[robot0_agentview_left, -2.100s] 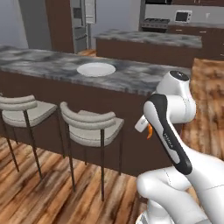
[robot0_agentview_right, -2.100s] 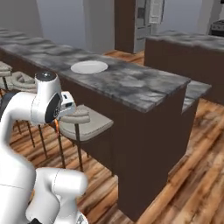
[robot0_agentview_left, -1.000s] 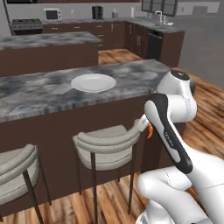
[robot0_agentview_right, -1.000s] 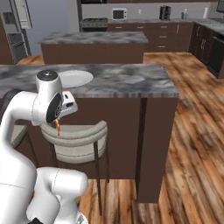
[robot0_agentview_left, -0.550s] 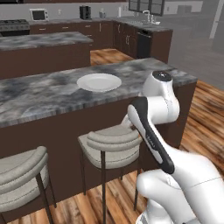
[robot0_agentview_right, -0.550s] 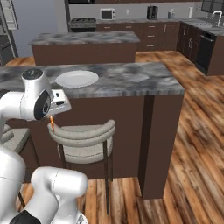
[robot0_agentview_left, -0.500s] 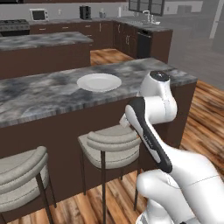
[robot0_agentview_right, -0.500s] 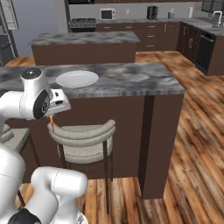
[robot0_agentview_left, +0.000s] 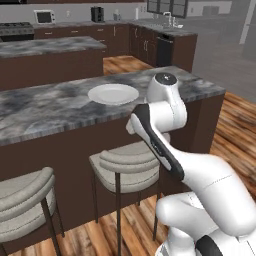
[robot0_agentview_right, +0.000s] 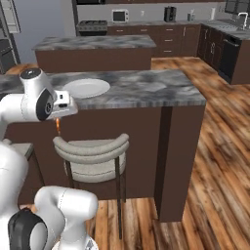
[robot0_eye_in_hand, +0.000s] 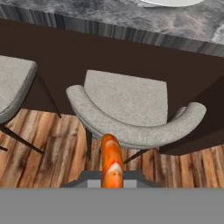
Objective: Take the cheese, shrimp, and corn from the fridge and place them on the plate on the dining counter to create an appetizer plate.
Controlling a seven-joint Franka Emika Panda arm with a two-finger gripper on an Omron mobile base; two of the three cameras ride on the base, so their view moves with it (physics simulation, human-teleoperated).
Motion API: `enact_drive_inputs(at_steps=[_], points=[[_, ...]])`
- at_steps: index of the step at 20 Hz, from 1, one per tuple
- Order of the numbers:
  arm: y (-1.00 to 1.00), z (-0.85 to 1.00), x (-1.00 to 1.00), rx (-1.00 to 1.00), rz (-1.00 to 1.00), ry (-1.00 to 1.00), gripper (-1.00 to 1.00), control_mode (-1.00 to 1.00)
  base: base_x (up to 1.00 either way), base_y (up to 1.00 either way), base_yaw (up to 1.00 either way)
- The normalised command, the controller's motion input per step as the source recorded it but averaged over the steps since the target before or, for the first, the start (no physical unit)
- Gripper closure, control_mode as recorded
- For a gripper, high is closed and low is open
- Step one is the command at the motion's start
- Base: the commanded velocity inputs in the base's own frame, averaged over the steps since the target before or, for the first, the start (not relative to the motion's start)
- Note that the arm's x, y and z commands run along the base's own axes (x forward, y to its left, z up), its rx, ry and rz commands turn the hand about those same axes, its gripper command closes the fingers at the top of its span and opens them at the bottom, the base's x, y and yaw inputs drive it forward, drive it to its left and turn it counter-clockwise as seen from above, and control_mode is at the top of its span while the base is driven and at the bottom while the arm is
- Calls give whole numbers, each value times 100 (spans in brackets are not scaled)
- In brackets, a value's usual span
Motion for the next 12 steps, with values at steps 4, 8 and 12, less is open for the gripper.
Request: enact_drive_inputs(at_steps=[4,8,12], points=[[0,61,1,0,0,-13,100,-100,0,0,0],[0,47,40,3,0,-9,100,-100,0,0,0],[0,20,66,6,0,-3,100,-100,0,0,0]])
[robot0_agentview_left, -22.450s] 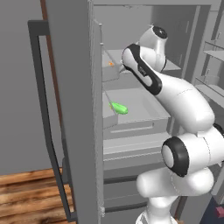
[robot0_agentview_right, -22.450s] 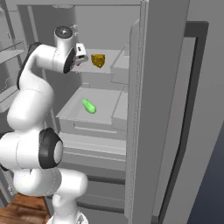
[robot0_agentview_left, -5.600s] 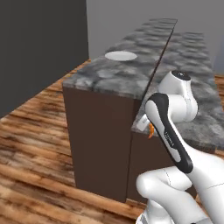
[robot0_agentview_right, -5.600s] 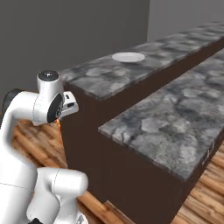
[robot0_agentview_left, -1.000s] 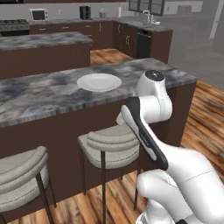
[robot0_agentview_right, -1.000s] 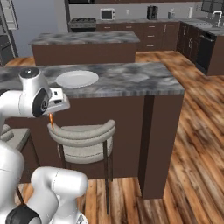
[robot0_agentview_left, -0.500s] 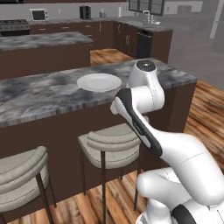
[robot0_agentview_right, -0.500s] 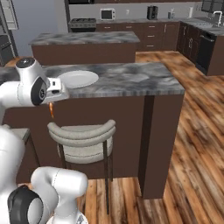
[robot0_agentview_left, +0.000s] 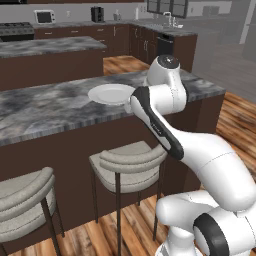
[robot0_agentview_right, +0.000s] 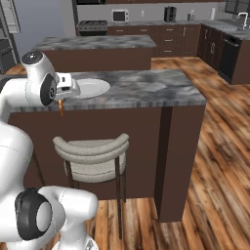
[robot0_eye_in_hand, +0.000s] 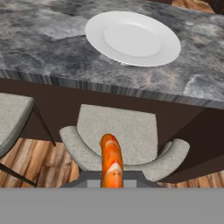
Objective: Take the cheese, shrimp, and corn from the fridge and place them on the plate on the dining counter to create an appetizer plate.
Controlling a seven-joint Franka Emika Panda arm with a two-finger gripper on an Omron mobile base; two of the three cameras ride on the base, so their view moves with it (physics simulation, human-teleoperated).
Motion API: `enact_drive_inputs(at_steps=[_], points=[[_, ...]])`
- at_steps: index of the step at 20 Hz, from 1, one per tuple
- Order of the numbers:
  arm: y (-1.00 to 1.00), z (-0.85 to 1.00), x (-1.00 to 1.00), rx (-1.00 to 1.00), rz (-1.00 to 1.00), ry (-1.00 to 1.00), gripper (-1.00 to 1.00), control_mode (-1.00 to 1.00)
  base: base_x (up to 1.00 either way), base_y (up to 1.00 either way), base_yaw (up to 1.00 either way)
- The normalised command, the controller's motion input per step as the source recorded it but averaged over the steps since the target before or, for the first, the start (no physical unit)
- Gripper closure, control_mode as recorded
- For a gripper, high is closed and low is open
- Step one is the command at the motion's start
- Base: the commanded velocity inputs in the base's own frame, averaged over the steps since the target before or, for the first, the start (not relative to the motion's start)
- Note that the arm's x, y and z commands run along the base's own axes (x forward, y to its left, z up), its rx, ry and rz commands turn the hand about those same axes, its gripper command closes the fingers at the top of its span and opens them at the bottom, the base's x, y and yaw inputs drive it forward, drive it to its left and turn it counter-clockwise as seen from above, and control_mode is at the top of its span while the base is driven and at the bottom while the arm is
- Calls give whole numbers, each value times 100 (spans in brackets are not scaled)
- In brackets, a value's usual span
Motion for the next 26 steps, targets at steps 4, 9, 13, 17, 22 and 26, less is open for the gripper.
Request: enact_drive_inputs(at_steps=[4,9,13,17,22,26], points=[[0,2,84,7,0,0,100,-100,0,0,0],[0,3,83,4,0,0,100,-100,0,0,0],[0,5,95,1,0,0,100,-100,0,0,0],[0,0,92,0,0,0,100,-100,0,0,0],[6,-8,76,0,0,2,100,-100,0,0,0],[6,-16,67,0,0,2,100,-100,0,0,0]])
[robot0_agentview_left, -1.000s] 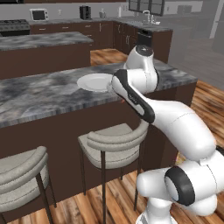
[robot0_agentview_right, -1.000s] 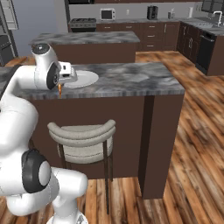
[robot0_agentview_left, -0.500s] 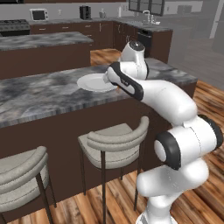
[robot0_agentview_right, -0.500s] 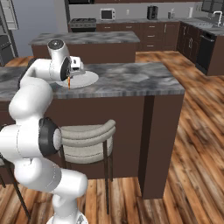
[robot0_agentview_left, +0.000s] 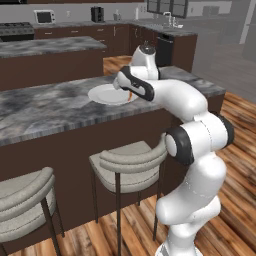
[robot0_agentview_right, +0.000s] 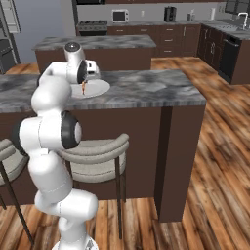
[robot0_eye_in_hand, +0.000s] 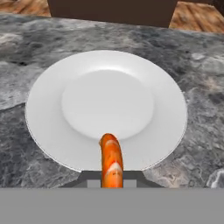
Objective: Take the cheese, shrimp, and corn from the fridge and place them on the plate on the dining counter to create an appetizer plate.
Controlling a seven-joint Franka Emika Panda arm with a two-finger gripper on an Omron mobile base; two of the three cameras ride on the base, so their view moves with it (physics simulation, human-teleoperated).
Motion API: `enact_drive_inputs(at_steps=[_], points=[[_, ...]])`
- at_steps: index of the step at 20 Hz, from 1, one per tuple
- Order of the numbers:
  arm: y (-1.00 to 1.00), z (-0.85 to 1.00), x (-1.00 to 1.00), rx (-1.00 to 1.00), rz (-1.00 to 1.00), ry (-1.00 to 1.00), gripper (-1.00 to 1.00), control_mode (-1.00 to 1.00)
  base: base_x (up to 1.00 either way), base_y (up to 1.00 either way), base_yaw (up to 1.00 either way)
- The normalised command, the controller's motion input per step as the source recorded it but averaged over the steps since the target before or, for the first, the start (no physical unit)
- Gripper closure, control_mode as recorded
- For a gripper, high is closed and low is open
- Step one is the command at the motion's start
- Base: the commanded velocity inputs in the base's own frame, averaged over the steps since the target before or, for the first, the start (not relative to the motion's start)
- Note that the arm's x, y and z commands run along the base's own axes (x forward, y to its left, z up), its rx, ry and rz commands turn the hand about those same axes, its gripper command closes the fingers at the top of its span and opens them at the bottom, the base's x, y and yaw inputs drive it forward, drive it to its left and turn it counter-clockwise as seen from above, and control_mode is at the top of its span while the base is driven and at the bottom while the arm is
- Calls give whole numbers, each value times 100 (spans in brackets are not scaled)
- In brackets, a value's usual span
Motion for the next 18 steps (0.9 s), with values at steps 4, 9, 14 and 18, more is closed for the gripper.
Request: enact_drive_inputs(at_steps=[4,9,14,18], points=[[9,-32,53,0,0,4,100,-100,0,0,0],[13,-42,43,0,0,4,100,-100,0,0,0],[11,-22,37,0,0,1,100,-100,0,0,0],[13,-6,14,0,0,0,-100,-100,0,0,0]])
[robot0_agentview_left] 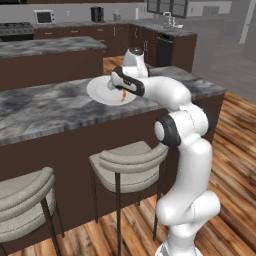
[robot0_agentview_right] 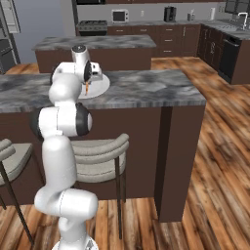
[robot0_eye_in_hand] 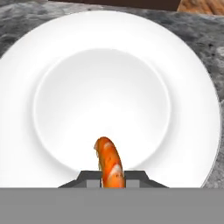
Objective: Take the cheese, shrimp, and corn from the fridge and place them on the plate on the dining counter to create an appetizer plate.
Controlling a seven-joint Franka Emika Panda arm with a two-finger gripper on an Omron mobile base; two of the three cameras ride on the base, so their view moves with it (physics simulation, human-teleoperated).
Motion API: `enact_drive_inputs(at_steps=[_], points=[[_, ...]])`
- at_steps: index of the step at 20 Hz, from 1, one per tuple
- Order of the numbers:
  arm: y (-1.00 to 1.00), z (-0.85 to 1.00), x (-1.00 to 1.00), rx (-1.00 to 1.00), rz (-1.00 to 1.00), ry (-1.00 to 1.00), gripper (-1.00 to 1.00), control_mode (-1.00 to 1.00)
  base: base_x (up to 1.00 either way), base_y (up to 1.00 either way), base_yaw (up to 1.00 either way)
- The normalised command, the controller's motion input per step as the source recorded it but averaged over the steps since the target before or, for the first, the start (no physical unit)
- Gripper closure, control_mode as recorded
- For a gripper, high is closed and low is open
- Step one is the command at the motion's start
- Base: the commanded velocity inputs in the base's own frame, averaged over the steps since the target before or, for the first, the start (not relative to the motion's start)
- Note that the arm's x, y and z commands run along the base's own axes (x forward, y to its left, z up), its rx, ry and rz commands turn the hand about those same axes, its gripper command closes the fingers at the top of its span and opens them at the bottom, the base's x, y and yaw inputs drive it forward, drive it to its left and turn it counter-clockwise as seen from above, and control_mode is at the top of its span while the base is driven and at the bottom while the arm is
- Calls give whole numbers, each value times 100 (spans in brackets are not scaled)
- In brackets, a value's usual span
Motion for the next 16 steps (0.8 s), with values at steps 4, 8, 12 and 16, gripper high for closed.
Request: enact_drive_inputs(at_steps=[4,8,12,16], points=[[10,0,0,0,-1,0,-100,-100,0,0,0],[1,19,-16,0,-5,-1,-100,-100,0,0,0],[0,54,-35,0,-7,-9,-100,-100,0,0,0],[0,74,-88,0,-8,-21,-100,-100,0,0,0]])
